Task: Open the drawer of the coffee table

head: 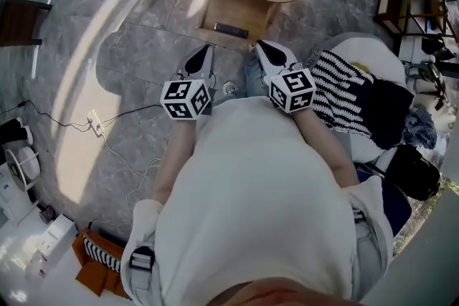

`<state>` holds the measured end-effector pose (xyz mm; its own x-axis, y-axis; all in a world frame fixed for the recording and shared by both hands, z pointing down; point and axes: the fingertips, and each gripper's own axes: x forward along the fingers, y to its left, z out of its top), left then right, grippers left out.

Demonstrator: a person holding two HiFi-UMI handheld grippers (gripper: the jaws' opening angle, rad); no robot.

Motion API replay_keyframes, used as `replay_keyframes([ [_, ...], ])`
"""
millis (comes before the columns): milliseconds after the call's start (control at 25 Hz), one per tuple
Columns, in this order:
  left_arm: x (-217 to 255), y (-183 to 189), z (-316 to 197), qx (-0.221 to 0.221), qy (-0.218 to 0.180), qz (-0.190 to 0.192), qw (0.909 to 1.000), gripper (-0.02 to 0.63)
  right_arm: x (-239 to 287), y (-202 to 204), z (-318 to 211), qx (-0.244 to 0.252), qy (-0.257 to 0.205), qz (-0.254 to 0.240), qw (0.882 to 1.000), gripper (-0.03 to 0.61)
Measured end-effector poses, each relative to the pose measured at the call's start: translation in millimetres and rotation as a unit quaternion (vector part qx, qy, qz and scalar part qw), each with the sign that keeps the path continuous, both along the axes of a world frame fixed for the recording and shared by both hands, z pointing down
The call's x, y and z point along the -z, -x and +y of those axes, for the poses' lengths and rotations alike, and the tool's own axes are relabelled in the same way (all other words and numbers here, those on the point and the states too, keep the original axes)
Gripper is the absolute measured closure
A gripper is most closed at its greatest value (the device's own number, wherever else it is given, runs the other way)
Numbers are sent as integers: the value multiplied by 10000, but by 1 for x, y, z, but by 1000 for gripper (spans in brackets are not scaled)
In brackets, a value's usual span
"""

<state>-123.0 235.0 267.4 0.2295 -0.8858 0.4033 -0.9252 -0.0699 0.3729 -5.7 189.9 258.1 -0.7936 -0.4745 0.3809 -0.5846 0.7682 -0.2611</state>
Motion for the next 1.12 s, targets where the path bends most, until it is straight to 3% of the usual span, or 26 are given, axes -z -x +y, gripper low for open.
replay_keyframes([
  [520, 5, -8, 10, -123, -92, -23, 9999, 614, 15, -5, 20, 39, -301, -115, 9995, 578],
  [1120, -4, -4, 19, -130, 28, 45, 9999, 612, 7, -4, 30, 15, -107, -110, 9999, 580],
])
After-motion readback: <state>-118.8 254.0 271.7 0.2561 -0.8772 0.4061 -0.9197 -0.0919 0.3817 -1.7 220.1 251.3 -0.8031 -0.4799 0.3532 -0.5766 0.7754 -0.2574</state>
